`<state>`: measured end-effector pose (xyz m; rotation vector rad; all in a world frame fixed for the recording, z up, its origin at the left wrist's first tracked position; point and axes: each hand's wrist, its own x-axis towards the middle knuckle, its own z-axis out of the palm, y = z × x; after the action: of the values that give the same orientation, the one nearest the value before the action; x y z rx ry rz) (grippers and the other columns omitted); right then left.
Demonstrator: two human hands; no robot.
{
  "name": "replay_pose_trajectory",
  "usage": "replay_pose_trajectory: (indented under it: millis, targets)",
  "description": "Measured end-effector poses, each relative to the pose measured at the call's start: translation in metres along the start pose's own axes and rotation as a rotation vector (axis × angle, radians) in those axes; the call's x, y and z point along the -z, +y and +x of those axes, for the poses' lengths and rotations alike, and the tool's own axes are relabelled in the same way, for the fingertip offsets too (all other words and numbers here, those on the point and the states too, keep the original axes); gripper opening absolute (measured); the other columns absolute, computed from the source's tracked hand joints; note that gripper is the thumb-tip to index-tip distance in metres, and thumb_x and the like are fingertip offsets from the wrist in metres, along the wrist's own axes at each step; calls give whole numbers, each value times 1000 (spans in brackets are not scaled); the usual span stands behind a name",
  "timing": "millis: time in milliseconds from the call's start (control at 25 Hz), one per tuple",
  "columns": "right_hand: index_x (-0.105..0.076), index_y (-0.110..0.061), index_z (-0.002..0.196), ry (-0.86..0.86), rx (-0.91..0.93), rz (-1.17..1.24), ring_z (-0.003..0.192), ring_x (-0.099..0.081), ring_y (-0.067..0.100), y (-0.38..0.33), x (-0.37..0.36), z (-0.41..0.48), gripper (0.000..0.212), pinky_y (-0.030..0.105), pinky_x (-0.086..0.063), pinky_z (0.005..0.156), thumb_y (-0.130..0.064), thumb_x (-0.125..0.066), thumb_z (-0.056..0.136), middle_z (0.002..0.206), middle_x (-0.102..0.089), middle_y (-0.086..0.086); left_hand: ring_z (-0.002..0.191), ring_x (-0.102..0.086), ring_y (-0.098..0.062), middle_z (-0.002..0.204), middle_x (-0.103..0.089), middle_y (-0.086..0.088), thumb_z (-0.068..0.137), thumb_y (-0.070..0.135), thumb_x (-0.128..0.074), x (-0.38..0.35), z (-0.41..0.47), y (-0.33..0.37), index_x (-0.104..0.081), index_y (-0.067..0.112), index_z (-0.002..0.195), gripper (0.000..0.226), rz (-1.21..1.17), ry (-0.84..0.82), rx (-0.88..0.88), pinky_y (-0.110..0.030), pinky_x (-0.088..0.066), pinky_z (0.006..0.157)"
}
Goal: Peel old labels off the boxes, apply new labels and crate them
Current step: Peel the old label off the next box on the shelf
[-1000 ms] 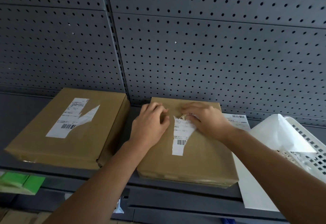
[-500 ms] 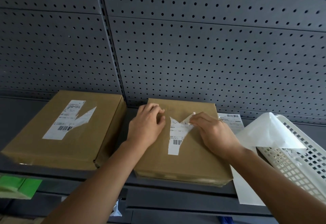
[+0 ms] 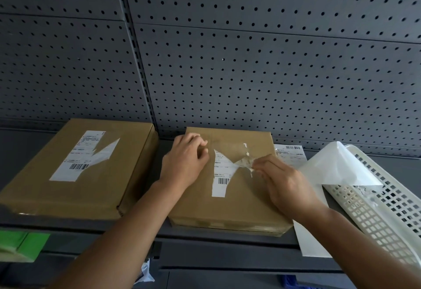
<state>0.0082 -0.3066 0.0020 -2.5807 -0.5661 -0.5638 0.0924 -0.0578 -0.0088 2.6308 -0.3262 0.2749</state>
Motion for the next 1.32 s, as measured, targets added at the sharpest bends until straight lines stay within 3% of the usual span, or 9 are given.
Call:
replay_pose_trajectory:
  millis: [160,240,360,520,680,880,960,1080,1320]
  targets:
    - [-64,-7,103,47,-9,138,83,-64,18,-20,22,-10,18,31,-53,66,-8,-47,96,102,-61,-2,124,-39,-6,129,-49,19,100,40,-47,0,2,5,-60,28,118,25,7,-19,21,-34,-50,73]
    - [-61,-11,95,59,-41,199,82,-60,11,-28,33,-1,19,23,-47,68,-18,-45,101,94,-60,-6,124,-38,-6,130,-48,18,101,40,-45,1,2,5,-58,29,119,25,29,-25,36,-33,-49,74]
    - [-50,-21,81,-4,-293,186,74,-56,8,-17,37,15,27,29,-40,62,-31,-39,103,77,-60,-10,125,-38,-7,131,-48,17,102,40,-44,-1,1,7,-57,29,120,25,59,-28,18,-29,-43,71]
    - [-55,-13,78,-38,-426,264,64,-68,5,-13,31,38,36,28,-54,64,-43,-52,98,68,-71,-4,125,-39,-8,130,-49,16,102,40,-44,0,1,10,-57,28,121,26,69,-17,11,-27,-41,70]
    - [-59,-16,91,-109,-451,295,55,-66,12,-12,11,60,7,24,-56,59,-13,-64,92,82,-68,2,124,-40,-7,129,-50,16,101,40,-47,-1,-1,8,-58,28,119,24,41,-3,5,-28,-46,71]
    - [-68,-14,106,-118,-468,246,72,-64,2,0,-2,85,22,6,-46,62,-6,-49,97,91,-69,0,124,-39,-6,129,-51,16,100,39,-49,0,-3,6,-59,29,118,23,16,8,4,-27,-42,72]
    - [-66,-16,102,-111,-527,269,75,-62,-6,8,-5,89,22,10,-51,67,-5,-48,97,95,-69,-7,123,-40,-6,128,-51,17,100,39,-50,0,-4,4,-60,29,117,22,1,22,-1,-28,-41,71]
    - [-62,-21,95,-99,-495,239,85,-65,-2,20,-7,87,30,32,-55,83,1,-42,93,91,-71,-14,122,-40,-6,127,-51,17,99,39,-51,-1,-3,4,-60,28,116,22,-6,29,-10,-28,-40,69]
    - [-58,-29,89,-105,-426,190,81,-65,-1,26,-12,84,29,38,-55,80,-3,-45,94,85,-70,-18,123,-39,-6,127,-50,17,99,40,-50,-2,0,2,-59,29,117,23,4,23,-9,-28,-42,70]
